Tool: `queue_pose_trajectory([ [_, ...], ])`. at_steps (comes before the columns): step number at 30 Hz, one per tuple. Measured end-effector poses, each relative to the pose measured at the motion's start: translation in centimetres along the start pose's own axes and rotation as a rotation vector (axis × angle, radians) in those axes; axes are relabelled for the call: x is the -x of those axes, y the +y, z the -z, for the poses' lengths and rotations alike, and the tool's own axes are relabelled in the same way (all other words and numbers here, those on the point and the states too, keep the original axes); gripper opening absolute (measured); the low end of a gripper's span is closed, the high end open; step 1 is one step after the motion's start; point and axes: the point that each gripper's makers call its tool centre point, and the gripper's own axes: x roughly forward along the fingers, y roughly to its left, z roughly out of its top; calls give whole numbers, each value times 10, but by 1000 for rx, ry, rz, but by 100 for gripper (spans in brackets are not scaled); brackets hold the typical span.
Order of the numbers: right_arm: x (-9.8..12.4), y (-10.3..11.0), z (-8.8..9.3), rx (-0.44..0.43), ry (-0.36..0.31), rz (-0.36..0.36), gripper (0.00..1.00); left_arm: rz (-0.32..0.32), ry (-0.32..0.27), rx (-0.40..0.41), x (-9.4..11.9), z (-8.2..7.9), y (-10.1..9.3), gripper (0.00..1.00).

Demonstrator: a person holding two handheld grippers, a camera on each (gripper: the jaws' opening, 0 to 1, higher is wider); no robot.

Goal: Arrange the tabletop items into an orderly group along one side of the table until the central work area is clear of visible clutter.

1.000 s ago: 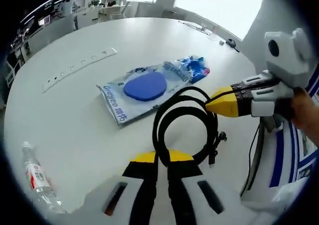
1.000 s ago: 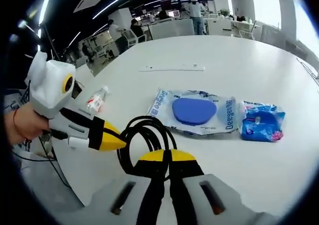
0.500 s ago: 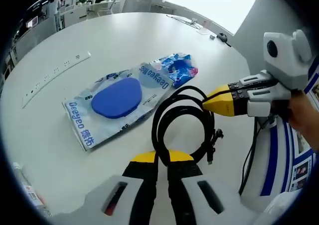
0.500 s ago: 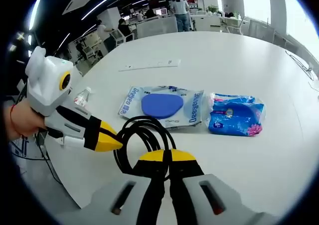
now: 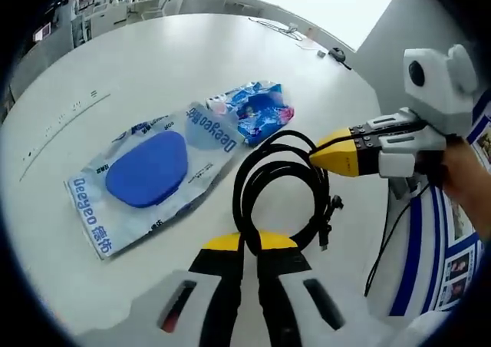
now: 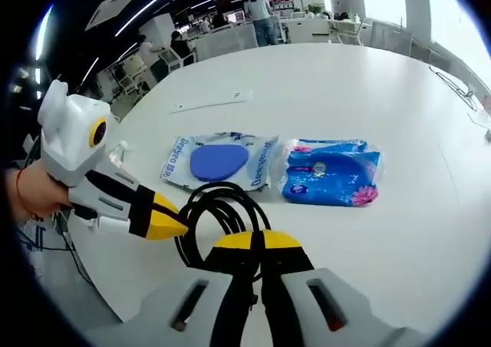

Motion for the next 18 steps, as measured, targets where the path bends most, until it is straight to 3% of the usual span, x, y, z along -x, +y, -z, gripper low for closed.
queue_pose_trajectory([
  [18, -15, -28, 12, -70, 23, 4, 0, -1, 21, 21, -26, -7, -1, 2],
])
